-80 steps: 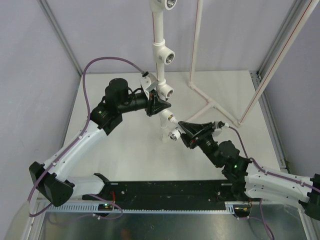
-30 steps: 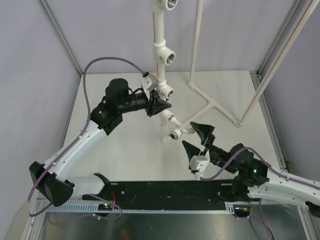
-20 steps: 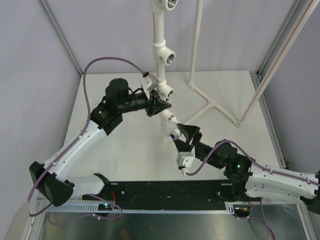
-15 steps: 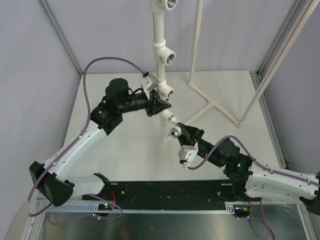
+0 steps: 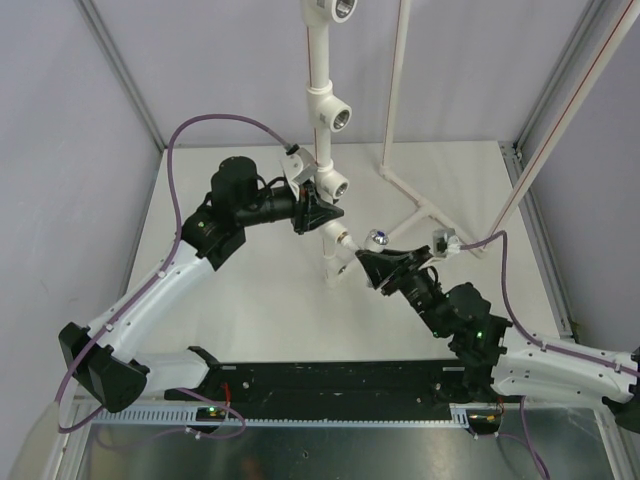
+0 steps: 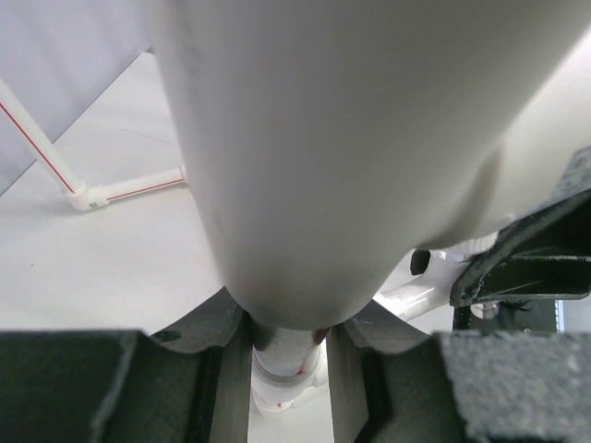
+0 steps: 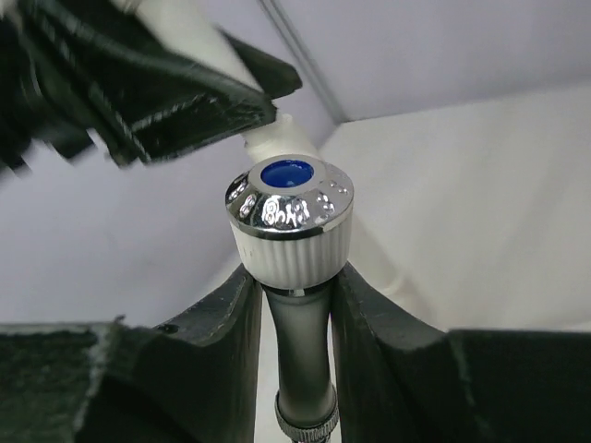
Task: Install the water faucets
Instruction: Screw the water faucet onto the adaptor.
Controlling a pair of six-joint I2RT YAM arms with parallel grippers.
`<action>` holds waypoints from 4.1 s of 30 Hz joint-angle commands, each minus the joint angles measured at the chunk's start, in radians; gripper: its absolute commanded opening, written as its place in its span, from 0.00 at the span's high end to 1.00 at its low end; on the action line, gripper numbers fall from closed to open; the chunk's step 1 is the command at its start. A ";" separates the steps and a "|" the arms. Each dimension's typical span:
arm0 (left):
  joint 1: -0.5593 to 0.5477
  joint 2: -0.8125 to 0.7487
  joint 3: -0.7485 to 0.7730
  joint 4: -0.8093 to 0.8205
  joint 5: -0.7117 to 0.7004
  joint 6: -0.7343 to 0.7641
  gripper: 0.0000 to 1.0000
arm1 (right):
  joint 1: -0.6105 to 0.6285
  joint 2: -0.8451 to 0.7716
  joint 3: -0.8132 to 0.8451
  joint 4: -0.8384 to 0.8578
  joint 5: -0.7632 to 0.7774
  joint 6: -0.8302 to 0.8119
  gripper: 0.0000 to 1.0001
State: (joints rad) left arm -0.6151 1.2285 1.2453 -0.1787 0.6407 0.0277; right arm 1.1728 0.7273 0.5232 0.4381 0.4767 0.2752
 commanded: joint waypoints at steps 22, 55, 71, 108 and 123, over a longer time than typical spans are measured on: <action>-0.013 0.021 -0.008 -0.115 0.061 -0.083 0.97 | 0.011 -0.234 -0.119 -0.131 0.084 1.185 0.22; -0.013 0.028 -0.006 -0.115 0.072 -0.086 0.96 | 0.069 -0.236 0.029 -0.290 -0.168 -1.500 0.09; -0.011 0.017 -0.007 -0.115 0.067 -0.083 0.96 | 0.101 0.038 0.104 -0.180 -0.179 -1.323 0.74; -0.010 0.022 -0.006 -0.115 0.069 -0.086 0.95 | 0.070 -0.227 -0.448 0.404 0.215 1.083 0.03; -0.011 0.035 -0.004 -0.115 0.078 -0.091 0.95 | 0.071 -0.294 0.163 -0.819 0.348 -0.199 0.01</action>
State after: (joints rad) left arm -0.6064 1.2304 1.2453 -0.1776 0.6579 0.0357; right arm 1.2217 0.2584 0.5732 -0.1596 0.7704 0.6186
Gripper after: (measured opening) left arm 0.334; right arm 0.993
